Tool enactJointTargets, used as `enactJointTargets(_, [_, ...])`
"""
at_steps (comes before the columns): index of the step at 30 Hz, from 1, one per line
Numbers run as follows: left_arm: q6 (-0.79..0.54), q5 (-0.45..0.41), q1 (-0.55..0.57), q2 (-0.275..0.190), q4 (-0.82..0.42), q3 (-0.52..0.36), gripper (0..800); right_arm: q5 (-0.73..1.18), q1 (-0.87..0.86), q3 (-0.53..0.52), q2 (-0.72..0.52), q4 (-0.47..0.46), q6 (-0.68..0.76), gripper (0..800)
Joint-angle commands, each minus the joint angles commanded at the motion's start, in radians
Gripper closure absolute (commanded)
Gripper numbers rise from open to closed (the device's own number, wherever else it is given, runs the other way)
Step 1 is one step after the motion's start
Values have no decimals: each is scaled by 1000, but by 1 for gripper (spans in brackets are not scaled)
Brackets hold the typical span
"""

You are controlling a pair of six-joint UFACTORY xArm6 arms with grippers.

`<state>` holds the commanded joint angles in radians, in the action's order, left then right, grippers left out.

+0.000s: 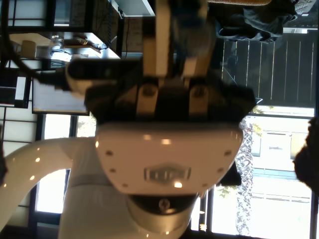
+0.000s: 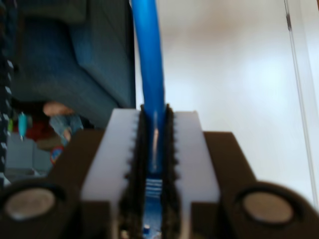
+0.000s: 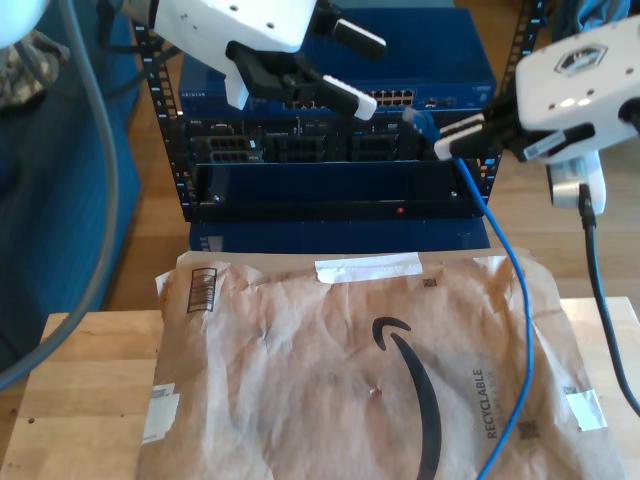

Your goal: Grab the cable and plug it in

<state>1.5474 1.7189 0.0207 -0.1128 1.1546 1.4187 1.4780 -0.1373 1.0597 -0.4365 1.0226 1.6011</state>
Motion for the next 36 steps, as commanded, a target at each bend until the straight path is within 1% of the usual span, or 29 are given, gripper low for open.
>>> enactJointTargets(3, [-2,0,2,0,0,0,2,2,2,15,3,2,15,798])
enactJointTargets(8, [-5,9,6,2,2,-18,30,0,3,21,5,15,18,798])
enactJointTargets(20, [-2,11,6,2,2,-18,37,-8,48,46,12,20,43,798])
enactJointTargets(22, [-2,11,6,2,2,-18,66,-8,49,46,15,20,51,798])
enactJointTargets(27, [-3,11,5,2,0,-18,93,-12,54,49,18,20,55,798])
enactJointTargets(33, [-2,11,5,2,0,-18,185,-12,58,54,21,20,55,798])
enactJointTargets(35, [-3,12,5,2,0,-18,193,-12,63,54,26,20,55,798])
enactJointTargets(36, [-2,11,3,2,0,-18,216,-14,64,54,29,20,55,798])
